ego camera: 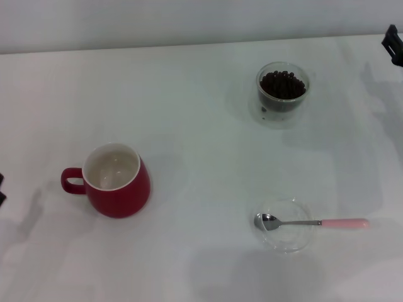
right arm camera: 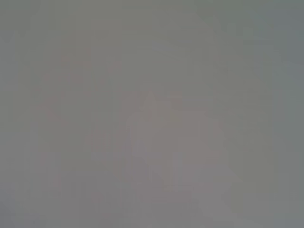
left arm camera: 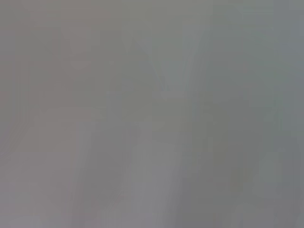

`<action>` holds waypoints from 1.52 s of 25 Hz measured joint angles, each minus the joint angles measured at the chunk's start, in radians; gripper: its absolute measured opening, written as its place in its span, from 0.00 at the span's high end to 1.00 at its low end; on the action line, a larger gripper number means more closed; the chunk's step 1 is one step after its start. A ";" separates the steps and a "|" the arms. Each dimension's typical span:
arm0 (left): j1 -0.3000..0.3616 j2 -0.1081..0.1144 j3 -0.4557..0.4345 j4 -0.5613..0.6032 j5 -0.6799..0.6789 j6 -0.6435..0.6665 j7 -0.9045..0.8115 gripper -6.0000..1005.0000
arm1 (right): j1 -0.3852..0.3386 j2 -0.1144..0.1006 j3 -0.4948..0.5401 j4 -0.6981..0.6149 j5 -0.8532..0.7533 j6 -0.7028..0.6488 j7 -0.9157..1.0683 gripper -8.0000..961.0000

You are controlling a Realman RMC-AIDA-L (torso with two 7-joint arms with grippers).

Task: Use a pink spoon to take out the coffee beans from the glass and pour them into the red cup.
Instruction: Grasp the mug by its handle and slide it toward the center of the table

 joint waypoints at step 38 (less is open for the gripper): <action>-0.201 0.003 0.002 -0.187 0.298 -0.152 -0.078 0.12 | 0.012 0.002 0.003 0.007 0.002 0.011 0.002 0.09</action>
